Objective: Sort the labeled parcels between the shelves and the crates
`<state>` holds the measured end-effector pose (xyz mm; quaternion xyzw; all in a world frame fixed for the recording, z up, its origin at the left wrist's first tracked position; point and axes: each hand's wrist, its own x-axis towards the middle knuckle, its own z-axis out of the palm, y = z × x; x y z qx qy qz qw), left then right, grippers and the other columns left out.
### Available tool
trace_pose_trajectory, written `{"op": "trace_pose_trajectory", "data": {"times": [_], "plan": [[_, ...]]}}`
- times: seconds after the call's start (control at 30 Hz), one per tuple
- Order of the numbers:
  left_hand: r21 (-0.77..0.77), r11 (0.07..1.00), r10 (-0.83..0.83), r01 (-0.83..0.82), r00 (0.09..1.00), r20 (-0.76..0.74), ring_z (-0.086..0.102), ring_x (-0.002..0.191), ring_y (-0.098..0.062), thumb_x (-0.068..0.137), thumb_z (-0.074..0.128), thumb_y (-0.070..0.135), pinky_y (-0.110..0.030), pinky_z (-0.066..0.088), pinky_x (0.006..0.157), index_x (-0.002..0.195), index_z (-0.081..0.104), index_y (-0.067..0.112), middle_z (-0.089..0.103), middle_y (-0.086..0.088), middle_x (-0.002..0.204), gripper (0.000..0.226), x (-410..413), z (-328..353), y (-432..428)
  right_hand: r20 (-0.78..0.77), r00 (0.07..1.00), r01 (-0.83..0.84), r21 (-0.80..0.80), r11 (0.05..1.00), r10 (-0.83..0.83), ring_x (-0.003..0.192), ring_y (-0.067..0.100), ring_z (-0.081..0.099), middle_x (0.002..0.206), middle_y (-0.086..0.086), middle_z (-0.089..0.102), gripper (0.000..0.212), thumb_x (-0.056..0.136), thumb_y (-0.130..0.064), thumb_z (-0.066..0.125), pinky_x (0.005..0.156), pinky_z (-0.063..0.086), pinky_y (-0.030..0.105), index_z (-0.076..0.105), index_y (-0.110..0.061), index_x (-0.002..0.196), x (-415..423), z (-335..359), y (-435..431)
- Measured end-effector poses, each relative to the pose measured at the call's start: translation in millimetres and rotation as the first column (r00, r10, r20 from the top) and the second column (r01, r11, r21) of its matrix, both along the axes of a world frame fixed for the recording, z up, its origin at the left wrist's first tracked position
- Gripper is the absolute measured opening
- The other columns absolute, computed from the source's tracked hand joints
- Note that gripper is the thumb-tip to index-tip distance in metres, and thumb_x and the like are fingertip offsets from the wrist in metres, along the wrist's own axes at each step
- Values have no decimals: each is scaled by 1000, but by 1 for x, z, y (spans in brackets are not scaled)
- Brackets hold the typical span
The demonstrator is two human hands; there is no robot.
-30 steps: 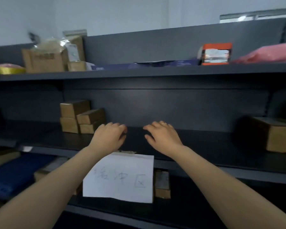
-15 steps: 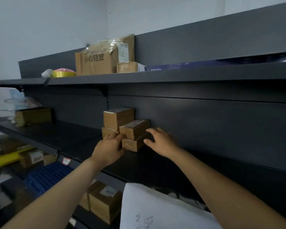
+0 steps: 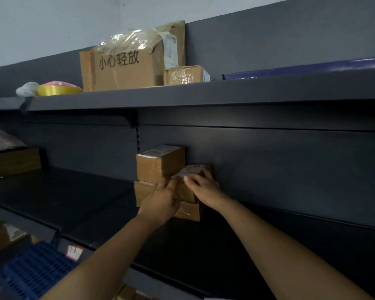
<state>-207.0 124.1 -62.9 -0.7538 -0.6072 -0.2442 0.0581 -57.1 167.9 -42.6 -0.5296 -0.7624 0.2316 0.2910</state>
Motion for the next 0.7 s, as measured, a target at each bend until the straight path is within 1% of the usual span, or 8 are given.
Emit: {"op": "trace_pose_trajectory", "data": {"times": [0.07,0.13,0.23,0.27,0.37,0.53,0.6,0.7], "plan": [[39,999,-15,15,1000,-19,43,123,-27,90,53,22,-35,45,95,145,28,21,37,-6,140,61,-3,-1,8,-168,984,53,-30,998,-57,124,23,44,146,8,35,42,100,-44,43,100,36,27,52,-21,133,-10,2,1],[94,994,-53,51,999,13,45,118,-27,89,52,17,-34,43,93,139,38,20,44,-5,132,52,-6,1,14,-302,941,136,-66,988,-150,105,18,47,136,8,38,34,95,-36,56,87,39,23,54,-17,124,-17,1,2],[120,970,-229,210,957,178,52,111,-25,88,53,7,-27,42,90,130,49,15,51,-7,123,43,-8,0,21,-505,808,213,-233,949,-305,106,19,51,129,5,45,64,74,-40,75,89,48,31,47,-22,128,-18,-2,2],[117,956,-288,267,927,240,53,111,-23,88,54,5,-24,41,91,129,51,13,51,-8,123,42,-8,-1,21,-559,754,203,-300,932,-344,100,18,55,122,4,54,66,70,-40,77,80,51,32,48,-23,127,-16,-2,0],[106,937,-345,332,836,426,50,117,-21,88,54,1,-22,38,98,129,52,10,47,-8,128,42,-3,-2,22,-668,643,108,-404,908,-374,74,12,56,92,2,62,27,86,-18,70,54,42,25,58,-18,110,-9,2,-13],[-1,948,-161,320,479,863,48,124,-26,95,52,18,-43,42,104,142,37,13,46,-9,139,49,10,0,20,-793,543,81,-278,957,-277,101,22,62,122,10,62,76,85,0,67,77,52,30,29,-18,148,8,-9,-21],[-19,930,-173,366,485,857,50,123,-25,96,50,15,-38,41,104,141,39,11,51,-8,136,46,15,0,20,-802,553,54,-237,970,-227,99,18,63,121,7,62,84,84,6,64,74,50,25,19,-19,152,16,-12,-28],[-23,922,-218,386,569,793,55,117,-24,98,44,11,-34,44,98,134,49,10,58,-10,128,36,19,-6,25,-826,532,-11,-229,973,-188,105,22,65,119,7,67,64,88,4,60,78,51,32,37,-20,143,25,-17,-35]]}}
